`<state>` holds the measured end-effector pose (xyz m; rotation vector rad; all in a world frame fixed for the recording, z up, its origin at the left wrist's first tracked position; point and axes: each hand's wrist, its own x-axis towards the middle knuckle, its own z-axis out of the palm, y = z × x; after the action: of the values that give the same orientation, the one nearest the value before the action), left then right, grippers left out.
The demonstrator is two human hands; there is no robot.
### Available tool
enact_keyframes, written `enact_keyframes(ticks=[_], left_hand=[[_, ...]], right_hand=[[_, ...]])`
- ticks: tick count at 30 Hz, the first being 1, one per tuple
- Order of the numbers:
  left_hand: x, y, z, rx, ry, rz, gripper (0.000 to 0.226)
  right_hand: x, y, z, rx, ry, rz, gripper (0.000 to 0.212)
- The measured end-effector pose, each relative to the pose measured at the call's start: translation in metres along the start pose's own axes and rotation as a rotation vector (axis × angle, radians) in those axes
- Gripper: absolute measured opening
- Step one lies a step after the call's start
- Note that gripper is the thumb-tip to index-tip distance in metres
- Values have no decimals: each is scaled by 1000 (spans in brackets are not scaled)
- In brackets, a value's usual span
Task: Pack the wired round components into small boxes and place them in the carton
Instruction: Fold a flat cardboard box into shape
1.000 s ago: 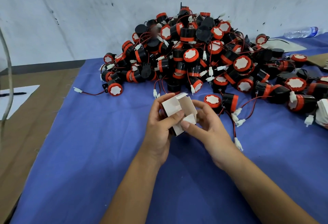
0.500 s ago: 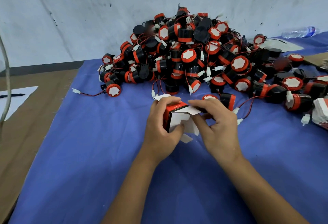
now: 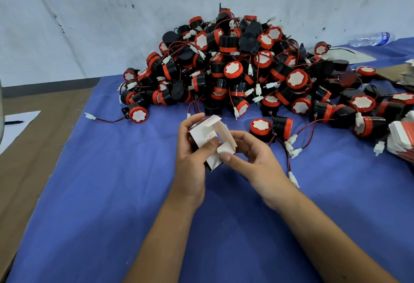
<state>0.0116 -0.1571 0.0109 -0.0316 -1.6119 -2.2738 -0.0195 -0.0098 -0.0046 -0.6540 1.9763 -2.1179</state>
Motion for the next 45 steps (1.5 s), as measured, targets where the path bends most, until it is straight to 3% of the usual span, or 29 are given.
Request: enact_keyframes(ticks=[9, 14, 17, 21, 27, 32, 37, 45], left_hand=[[-5, -7, 2, 148, -113, -45, 43], [-9, -15, 8, 262, -195, -15, 76], [-10, -21, 13, 324, -267, 10, 74], [-10, -22, 15, 359, -242, 40, 70], [-5, -21, 11, 344, -87, 95, 54], [-11, -19, 12, 474, -195, 135, 67], [-9, -23, 13, 540, -198, 206, 72], [-11, -20, 10, 808, -246, 325, 67]], right_hand=[[1, -2, 0, 233, 68, 73, 35], [1, -6, 0, 324, 162, 95, 31], [0, -8, 1, 332, 184, 130, 44], [-1, -5, 2, 323, 178, 186, 43], [3, -7, -1, 482, -49, 165, 83], [6, -5, -11, 291, 63, 247, 106], [4, -7, -8, 190, 164, 122, 84], [-1, -17, -3, 213, 35, -18, 76]])
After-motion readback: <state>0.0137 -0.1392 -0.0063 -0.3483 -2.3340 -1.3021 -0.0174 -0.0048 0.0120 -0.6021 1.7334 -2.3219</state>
